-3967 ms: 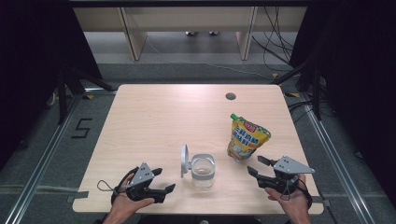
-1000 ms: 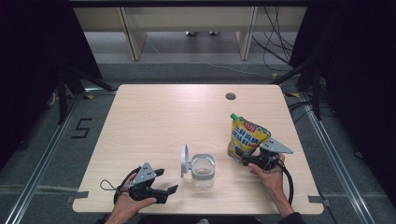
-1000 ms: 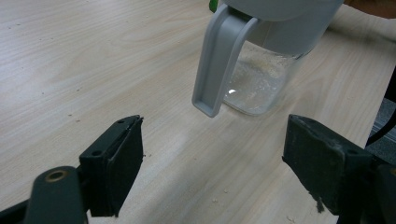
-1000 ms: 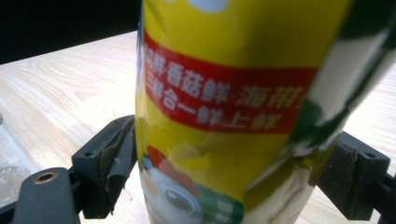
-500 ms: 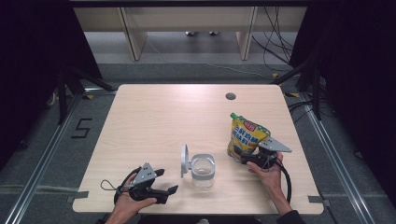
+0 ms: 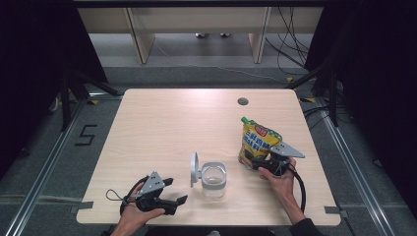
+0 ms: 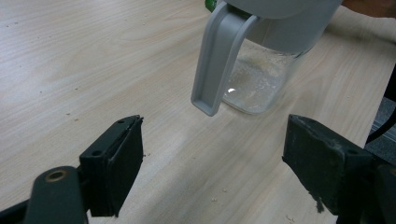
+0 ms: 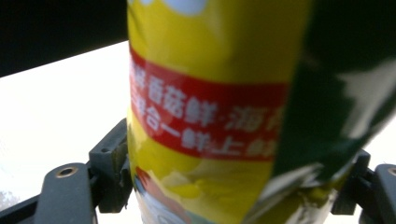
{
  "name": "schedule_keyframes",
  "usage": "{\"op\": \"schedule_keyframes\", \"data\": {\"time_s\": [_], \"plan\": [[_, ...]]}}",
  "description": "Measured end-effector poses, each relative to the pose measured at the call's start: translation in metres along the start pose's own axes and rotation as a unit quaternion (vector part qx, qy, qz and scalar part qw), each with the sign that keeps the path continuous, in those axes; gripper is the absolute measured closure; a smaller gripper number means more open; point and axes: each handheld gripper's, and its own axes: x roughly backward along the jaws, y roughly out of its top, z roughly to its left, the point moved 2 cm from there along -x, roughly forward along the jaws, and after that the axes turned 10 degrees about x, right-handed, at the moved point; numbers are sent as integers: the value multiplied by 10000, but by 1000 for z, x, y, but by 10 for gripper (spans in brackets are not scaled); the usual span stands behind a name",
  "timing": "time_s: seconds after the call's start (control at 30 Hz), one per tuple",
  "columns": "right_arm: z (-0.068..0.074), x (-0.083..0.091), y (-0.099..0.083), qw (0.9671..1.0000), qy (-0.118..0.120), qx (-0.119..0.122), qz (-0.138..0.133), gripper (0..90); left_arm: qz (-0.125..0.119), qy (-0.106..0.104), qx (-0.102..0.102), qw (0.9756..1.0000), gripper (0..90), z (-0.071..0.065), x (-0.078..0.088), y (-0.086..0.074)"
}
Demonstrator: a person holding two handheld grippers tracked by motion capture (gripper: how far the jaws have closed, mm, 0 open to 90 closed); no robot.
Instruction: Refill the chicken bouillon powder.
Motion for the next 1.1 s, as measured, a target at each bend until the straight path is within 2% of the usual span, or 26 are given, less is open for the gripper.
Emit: {"op": "schedule_keyframes", "data": {"time_s": [0.03,0.07,0.1,0.13,0.17,0.23,0.27,0.3,0.37,0.4,0.43,0.47,0.6,0.7,0.73,0.8,0.83,0.87,0.93,1.0,1.03,1.07,1.1], "plan": [[0,-1,0,10000,30,-11,-94,243,62,38,-143,9999,196,2,1,0],[0,1,1,9999,24,68,-78,248,55,36,5,10000,196,0,1,0],[1,1,3,9999,-16,110,-66,251,45,7,-22,10000,196,0,1,0],[3,2,4,9998,9,205,61,256,38,8,-10,10000,196,0,1,0],[7,2,6,9999,97,136,-19,260,37,7,-7,10000,197,1,1,0],[10,7,9,9984,30,514,216,267,66,23,-12,10000,197,1,1,0],[11,8,10,9986,57,516,137,268,66,24,-8,10000,197,1,2,0],[10,9,11,9974,89,703,116,270,69,25,-7,10000,197,1,2,0],[12,11,12,9972,69,721,163,271,71,23,-10,10000,197,1,2,0],[11,13,13,9955,-28,945,108,274,76,21,-7,10000,197,1,2,0],[12,14,14,9943,-70,1063,90,277,71,30,1,10000,197,1,1,-1],[11,16,15,9923,-27,1232,110,280,88,27,12,10000,197,2,1,-1],[16,22,18,9885,24,1500,195,288,108,64,-45,9999,197,2,1,0],[21,25,18,9876,-13,1555,209,291,96,17,7,10000,197,2,1,-1],[21,26,18,9865,29,1617,257,292,104,18,3,9999,197,2,1,-1],[23,26,18,9868,79,1590,280,292,98,28,-15,9999,197,2,1,-1],[23,27,18,9860,60,1640,283,293,83,12,-58,9999,197,2,1,0],[23,29,19,9833,-10,1798,274,295,77,3,-122,9999,197,3,1,0],[24,30,20,9841,-49,1758,229,297,98,33,-118,9999,197,3,1,0],[25,33,21,9819,-22,1877,269,299,86,15,-112,9999,197,3,1,0],[26,33,21,9814,-95,1903,219,299,93,15,-99,9999,197,3,1,0],[25,34,22,9797,-104,1993,196,299,101,13,21,9999,197,2,1,-1],[26,36,22,9800,-115,1979,189,300,100,16,15,9999,197,2,1,-1]]}}
